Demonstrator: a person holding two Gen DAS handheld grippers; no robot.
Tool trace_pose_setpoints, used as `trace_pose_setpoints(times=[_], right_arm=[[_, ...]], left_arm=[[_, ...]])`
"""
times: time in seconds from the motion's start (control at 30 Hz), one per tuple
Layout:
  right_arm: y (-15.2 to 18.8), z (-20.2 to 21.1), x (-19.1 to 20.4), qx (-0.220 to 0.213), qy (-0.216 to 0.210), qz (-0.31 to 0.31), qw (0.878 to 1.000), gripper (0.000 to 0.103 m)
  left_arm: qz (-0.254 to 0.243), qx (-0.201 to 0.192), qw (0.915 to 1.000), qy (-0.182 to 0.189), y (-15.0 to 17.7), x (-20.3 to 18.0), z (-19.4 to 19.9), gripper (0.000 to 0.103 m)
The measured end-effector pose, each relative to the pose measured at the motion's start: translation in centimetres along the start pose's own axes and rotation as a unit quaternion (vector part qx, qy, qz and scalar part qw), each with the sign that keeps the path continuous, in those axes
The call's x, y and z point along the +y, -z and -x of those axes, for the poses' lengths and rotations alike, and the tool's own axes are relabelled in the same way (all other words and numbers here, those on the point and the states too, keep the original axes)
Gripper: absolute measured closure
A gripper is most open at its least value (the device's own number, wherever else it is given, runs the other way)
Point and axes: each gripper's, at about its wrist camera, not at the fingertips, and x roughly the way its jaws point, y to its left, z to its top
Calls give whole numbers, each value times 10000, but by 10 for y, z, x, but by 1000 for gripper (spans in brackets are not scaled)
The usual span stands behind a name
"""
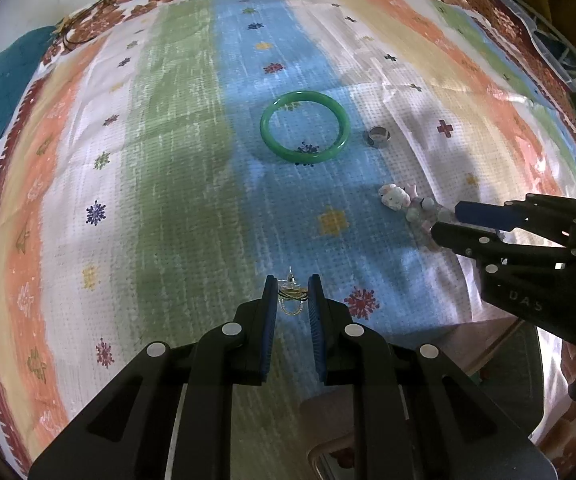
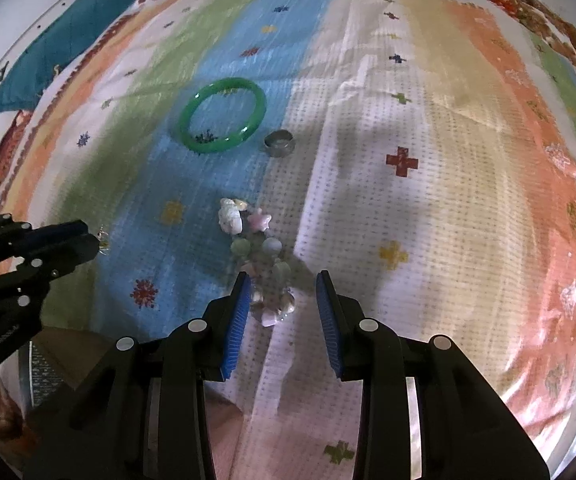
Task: Organize jewelry
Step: 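Lift both held items and carry them back over the tin box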
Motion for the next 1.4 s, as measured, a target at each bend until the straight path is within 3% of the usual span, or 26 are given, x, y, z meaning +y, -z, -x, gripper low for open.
trace_pose_setpoints(times=[0.1,0.13,0.37,0.67,1.4], right_arm=[[1,-1,4,27,-52,78,10000,75],[1,-2,5,57,-121,66,9999,81],[1,1,1,21,-217,-94,9997,94],[1,17,3,-141,-36,-2,9999,94],[15,92,25,-921,-248,83,9954,94]], left_arm=[[-88,20,9999,-75,0,-3,-4,88],[-103,37,9999,-75,0,-4,-5,88],[-73,21,9999,-81,0,-3,-4,88],[77,-167,9998,-35,0,1,11,88],[373,-655,9970,165,10,-3,66,88]])
